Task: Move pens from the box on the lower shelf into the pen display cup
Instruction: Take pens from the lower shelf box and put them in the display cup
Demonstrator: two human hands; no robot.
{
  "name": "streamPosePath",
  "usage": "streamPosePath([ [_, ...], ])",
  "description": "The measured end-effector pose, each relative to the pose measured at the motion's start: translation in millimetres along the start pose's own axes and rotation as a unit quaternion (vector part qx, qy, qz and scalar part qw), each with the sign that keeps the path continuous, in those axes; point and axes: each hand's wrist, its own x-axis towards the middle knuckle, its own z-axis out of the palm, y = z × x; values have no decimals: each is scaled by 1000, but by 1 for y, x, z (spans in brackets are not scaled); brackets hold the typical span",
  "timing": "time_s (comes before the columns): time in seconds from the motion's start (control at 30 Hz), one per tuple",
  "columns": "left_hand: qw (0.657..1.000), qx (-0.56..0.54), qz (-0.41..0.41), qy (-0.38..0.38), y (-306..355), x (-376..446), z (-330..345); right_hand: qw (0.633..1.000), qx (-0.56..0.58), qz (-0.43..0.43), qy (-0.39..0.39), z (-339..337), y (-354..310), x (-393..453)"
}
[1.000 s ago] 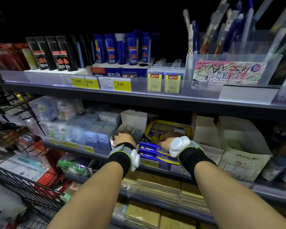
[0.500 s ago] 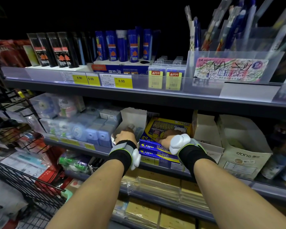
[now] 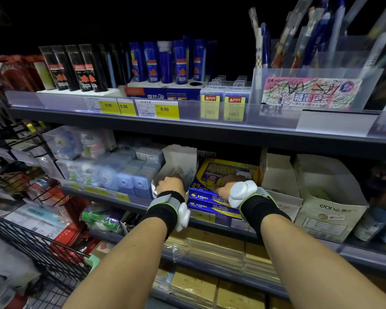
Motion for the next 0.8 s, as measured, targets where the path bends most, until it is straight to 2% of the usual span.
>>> streamPosePath([
  [0.2, 999, -14, 2, 45, 0, -6, 0, 1000, -12, 1, -3, 2, -2, -4],
  [0.4, 986, -75, 67, 136, -6, -18, 3, 1000, -24, 4, -15, 6, 0, 1],
  [0.53, 968, -130, 114, 181, -8, -25, 2, 1000, -12, 3, -3, 5, -2, -2],
  [0.67, 955, -193, 74, 215, -6, -29, -9, 1000, -1, 2, -16, 3, -4, -6],
  [0.8, 914, -323, 131, 208, -11, -31, -19, 999, -3, 4, -35, -1, -4, -11],
])
